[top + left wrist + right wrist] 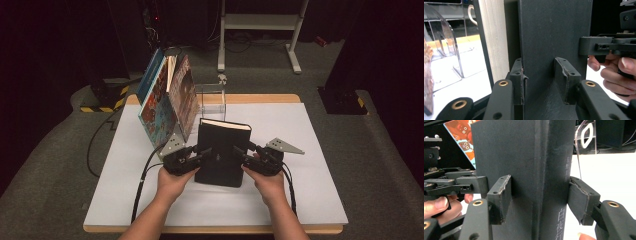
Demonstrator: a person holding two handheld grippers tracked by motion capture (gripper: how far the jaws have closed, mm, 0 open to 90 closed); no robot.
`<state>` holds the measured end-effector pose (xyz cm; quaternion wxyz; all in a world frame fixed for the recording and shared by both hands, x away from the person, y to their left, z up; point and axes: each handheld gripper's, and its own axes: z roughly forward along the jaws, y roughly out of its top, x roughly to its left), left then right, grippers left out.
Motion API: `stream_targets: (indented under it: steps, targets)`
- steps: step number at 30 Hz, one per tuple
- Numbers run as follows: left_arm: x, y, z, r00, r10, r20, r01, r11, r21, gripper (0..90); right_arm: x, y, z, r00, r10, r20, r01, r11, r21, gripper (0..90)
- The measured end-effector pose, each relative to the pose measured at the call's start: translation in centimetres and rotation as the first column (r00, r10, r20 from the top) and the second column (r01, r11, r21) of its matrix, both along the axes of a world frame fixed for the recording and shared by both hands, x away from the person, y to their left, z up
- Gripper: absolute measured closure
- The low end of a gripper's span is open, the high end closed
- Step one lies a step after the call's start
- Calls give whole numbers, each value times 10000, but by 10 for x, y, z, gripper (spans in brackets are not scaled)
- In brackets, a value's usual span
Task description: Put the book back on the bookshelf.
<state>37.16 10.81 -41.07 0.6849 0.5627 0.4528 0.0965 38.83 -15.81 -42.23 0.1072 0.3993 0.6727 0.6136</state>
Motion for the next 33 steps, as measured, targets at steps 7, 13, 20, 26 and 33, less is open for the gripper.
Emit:
stream_targets:
  steps: [7, 13, 20, 26, 33]
  targets:
    - [13, -4, 0, 9990, -76, 438, 72, 9999, 85, 620, 10, -3, 3, 9994, -221, 255, 222, 9997, -46, 384]
    - [21, -4, 0, 9972, -63, 750, 51, 9998, 171, 618, 18, -3, 5, 9983, -335, 480, 339, 9994, -77, 378]
    - [21, -2, -5, 9956, -120, 931, 107, 9998, 147, 616, 20, -2, 2, 9970, -354, 687, 358, 9993, -57, 375]
    - [13, -7, -11, 9945, -108, 1038, 60, 9989, 466, 609, 11, -3, -3, 9949, -491, 881, 517, 9983, -268, 351]
    - [6, -3, -16, 9937, 31, 1122, -111, 9974, 706, 578, -1, -2, -6, 9916, -535, 1179, 571, 9980, -281, 352]
